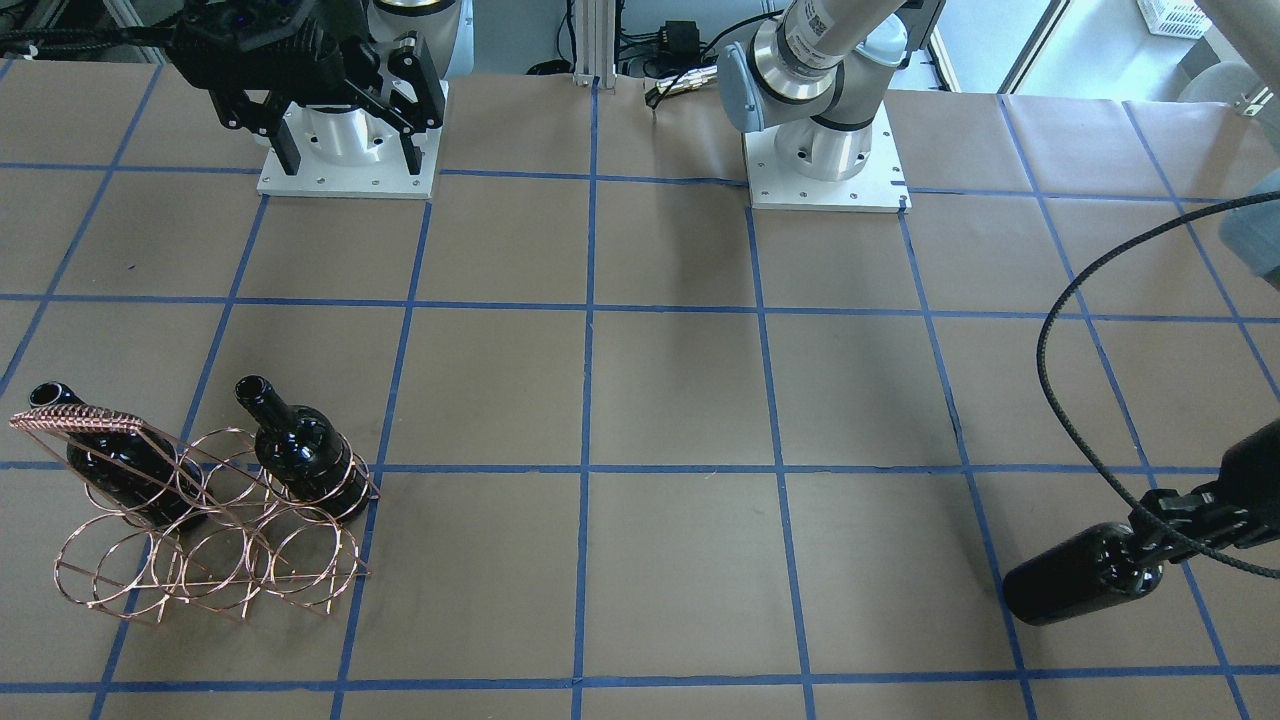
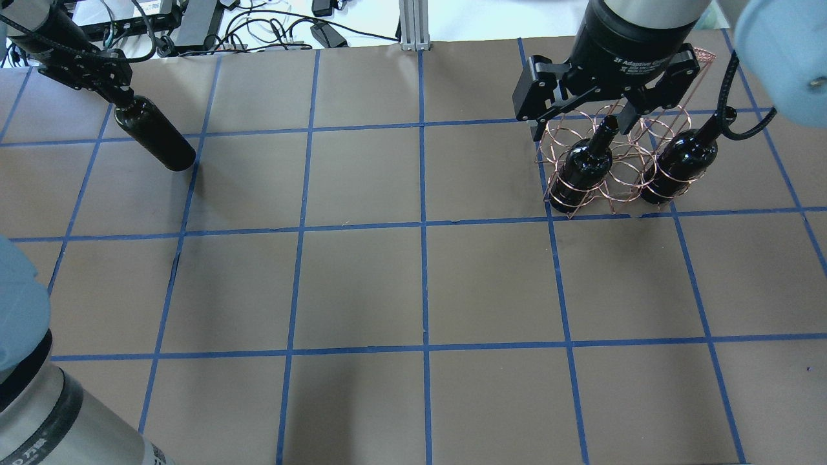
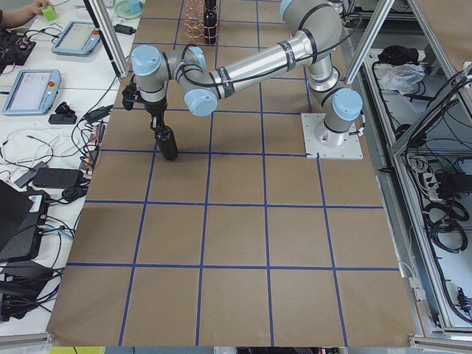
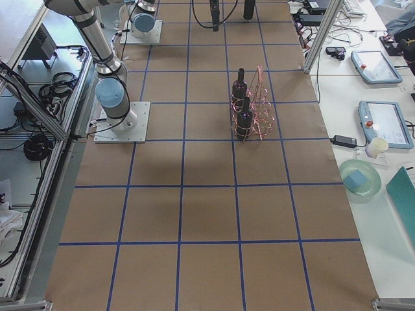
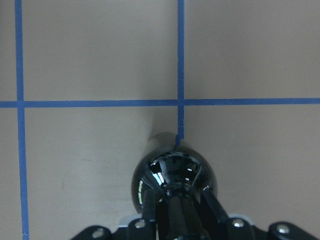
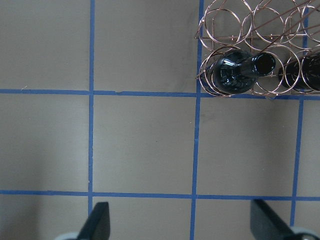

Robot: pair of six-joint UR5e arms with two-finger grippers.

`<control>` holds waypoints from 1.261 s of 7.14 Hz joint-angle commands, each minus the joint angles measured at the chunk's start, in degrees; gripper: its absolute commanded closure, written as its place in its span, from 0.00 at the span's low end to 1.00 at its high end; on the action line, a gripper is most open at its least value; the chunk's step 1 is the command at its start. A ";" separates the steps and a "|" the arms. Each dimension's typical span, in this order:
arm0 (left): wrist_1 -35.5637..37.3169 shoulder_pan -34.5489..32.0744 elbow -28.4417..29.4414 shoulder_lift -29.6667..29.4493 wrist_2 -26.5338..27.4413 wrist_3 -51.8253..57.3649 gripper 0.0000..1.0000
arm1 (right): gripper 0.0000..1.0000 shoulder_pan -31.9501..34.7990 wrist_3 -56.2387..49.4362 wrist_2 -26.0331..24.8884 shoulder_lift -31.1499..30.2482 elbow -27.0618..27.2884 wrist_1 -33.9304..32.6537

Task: Place wine into wine basket
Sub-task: 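Carry the bottle with the left gripper toward the table center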

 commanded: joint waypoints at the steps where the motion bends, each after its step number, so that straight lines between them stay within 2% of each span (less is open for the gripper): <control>1: -2.34 -5.19 -0.40 3.97 1.01 -4.68 1.00 | 0.00 -0.01 -0.10 -0.01 0.01 0.00 0.02; 5: -1.56 -19.78 -7.06 9.86 0.84 -25.95 1.00 | 0.00 -0.01 -0.10 -0.01 0.01 0.00 0.11; 7: -0.76 -23.75 -10.59 11.28 0.76 -31.85 1.00 | 0.00 -0.01 -0.10 -0.01 0.01 0.00 0.11; 9: 4.67 -27.88 -13.58 11.46 0.75 -35.21 1.00 | 0.00 -0.10 -0.28 -0.10 0.10 0.00 0.20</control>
